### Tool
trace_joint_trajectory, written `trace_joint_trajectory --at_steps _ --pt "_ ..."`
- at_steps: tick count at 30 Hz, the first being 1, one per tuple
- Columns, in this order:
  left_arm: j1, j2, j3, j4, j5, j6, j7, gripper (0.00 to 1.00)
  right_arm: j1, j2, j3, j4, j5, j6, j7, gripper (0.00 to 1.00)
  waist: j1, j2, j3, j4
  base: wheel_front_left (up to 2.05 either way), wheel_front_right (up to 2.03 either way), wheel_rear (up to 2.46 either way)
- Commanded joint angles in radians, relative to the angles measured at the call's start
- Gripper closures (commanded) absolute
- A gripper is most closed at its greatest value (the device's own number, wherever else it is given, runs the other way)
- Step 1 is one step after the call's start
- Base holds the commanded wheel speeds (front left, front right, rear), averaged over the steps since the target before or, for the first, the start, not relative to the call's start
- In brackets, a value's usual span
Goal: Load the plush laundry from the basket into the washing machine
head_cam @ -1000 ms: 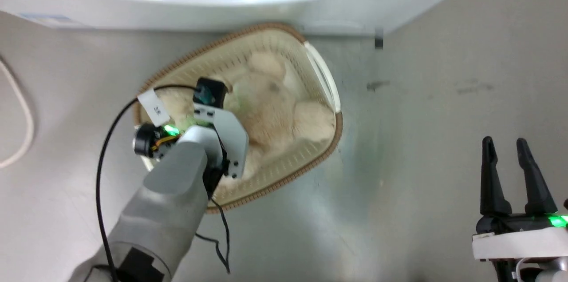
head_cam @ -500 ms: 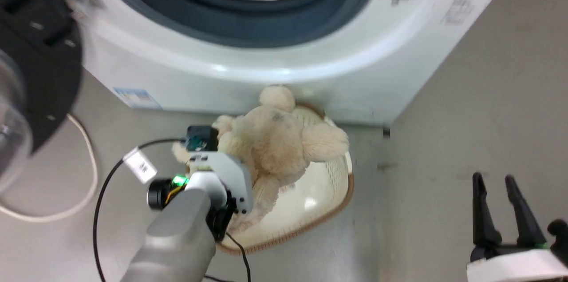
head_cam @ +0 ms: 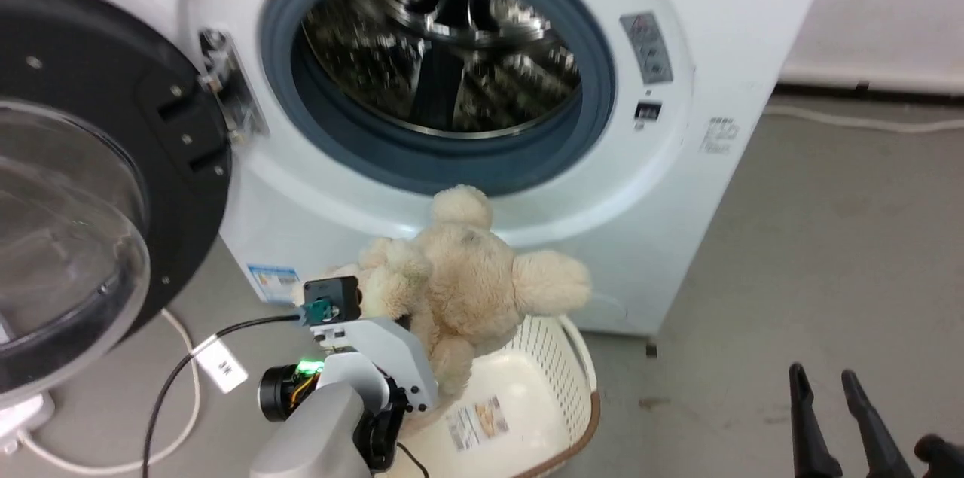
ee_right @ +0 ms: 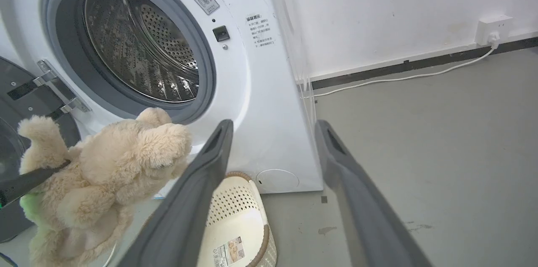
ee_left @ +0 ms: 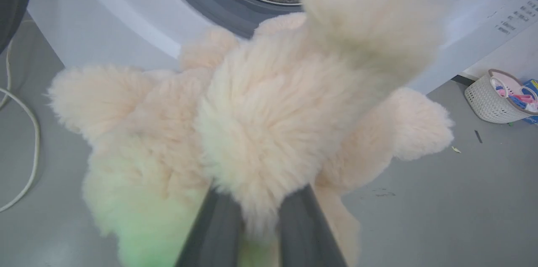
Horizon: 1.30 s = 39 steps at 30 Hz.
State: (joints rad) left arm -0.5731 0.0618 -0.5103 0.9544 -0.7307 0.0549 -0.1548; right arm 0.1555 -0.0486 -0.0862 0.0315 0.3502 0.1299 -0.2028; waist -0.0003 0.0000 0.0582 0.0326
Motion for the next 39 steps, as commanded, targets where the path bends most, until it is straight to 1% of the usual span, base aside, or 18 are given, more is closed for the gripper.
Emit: trace_joint_trajectory --at_steps 1,4,5,6,7,8,9,10,11,12,13,15,16,17,21,22,26,39 --pt "0.019 0.017 0.007 -0.041 -0.002 0.01 -0.024 1.0 0.021 -0.002 0.003 0.004 0.01 0.001 0.004 0.0 0.0003 0.0 -0.042 -0.001 0.0 0.0 0.0" --pt "0.05 0.042 0.023 -0.121 -0.001 0.034 -0.052 1.0 0.029 -0.002 0.01 0.005 0.026 0.001 0.001 0.0 0.0003 0.0 -0.059 -0.007 0.0 0.0 0.0" --pt "0.085 0.068 0.036 -0.223 0.011 0.065 -0.077 1.0 0.032 -0.002 0.013 0.003 0.027 0.001 0.001 0.0 0.0003 0.0 -0.07 -0.009 0.0 0.0 0.0" --pt "0.085 0.068 0.036 -0.223 0.011 0.065 -0.077 1.0 0.032 -0.002 0.013 0.003 0.027 0.001 0.001 0.0 0.0003 0.0 -0.07 -0.009 0.0 0.0 0.0" --pt "0.106 0.087 0.04 -0.296 0.03 0.085 -0.088 1.0 0.034 -0.002 0.013 -0.001 0.027 0.001 0.001 0.0 0.0003 0.0 -0.072 -0.01 0.0 0.0 0.0" --pt "0.106 0.087 0.04 -0.296 0.03 0.085 -0.088 1.0 0.034 -0.002 0.013 -0.001 0.027 0.001 0.001 0.0 0.0003 0.0 -0.072 -0.01 0.0 0.0 0.0" --pt "0.124 0.106 0.047 -0.369 0.051 0.104 -0.096 1.0 0.033 -0.002 0.013 -0.003 0.027 0.001 0.003 0.0 0.0003 0.0 -0.072 -0.012 0.0 0.0 0.0" --pt "0.132 0.115 0.05 -0.403 0.063 0.114 -0.099 1.0 0.032 -0.002 0.014 -0.004 0.026 0.001 0.003 0.0 0.0003 0.0 -0.072 -0.013 0.0 0.0 0.0" --pt "0.132 0.115 0.05 -0.403 0.063 0.114 -0.099 1.0 0.032 -0.002 0.014 -0.004 0.026 0.001 0.003 0.0 0.0003 0.0 -0.072 -0.013 0.0 0.0 0.0" --pt "0.146 0.13 0.06 -0.467 0.088 0.132 -0.103 1.0 0.032 -0.002 0.015 -0.007 0.025 0.001 0.004 0.0 0.0003 0.0 -0.069 -0.015 0.0 0.0 0.0" --pt "0.146 0.13 0.06 -0.467 0.088 0.132 -0.103 1.0 0.032 -0.002 0.015 -0.007 0.025 0.001 0.004 0.0 0.0003 0.0 -0.069 -0.015 0.0 0.0 0.0" --pt "0.159 0.145 0.078 -0.541 0.12 0.154 -0.106 1.0 0.032 -0.002 0.015 -0.014 0.022 0.001 0.006 0.0 0.0003 0.0 -0.056 -0.021 0.0 0.0 0.0" --pt "0.159 0.145 0.078 -0.541 0.12 0.154 -0.106 1.0 0.032 -0.002 0.015 -0.014 0.022 0.001 0.006 0.0 0.0003 0.0 -0.056 -0.021 0.0 0.0 0.0" --pt "0.158 0.148 0.088 -0.57 0.13 0.162 -0.106 1.0 0.029 -0.002 0.012 -0.02 0.019 0.001 0.008 0.0 0.0003 0.0 -0.039 -0.023 0.0 0.0 0.0" --pt "0.136 0.148 0.098 -0.585 0.136 0.164 -0.106 1.0 0.021 -0.002 0.006 -0.03 0.014 0.001 0.012 0.0 0.0003 0.0 -0.007 -0.027 0.0 0.0 0.0" --pt "0.108 0.146 0.104 -0.584 0.138 0.16 -0.106 1.0 0.011 -0.002 0.002 -0.038 0.009 0.001 0.015 0.0 0.0003 0.0 0.018 -0.03 0.0 0.0 0.0" --pt "0.056 0.142 0.113 -0.57 0.144 0.151 -0.107 1.0 -0.009 -0.002 -0.003 -0.049 0.002 0.001 0.021 0.0 0.0003 0.0 0.06 -0.035 0.0 0.0 0.0" --pt "-0.18 0.113 0.174 -0.48 0.199 0.079 -0.107 1.0 -0.117 -0.002 -0.018 -0.093 -0.03 0.001 0.042 0.0 0.0003 0.0 0.246 -0.056 0.0 0.0 0.0"
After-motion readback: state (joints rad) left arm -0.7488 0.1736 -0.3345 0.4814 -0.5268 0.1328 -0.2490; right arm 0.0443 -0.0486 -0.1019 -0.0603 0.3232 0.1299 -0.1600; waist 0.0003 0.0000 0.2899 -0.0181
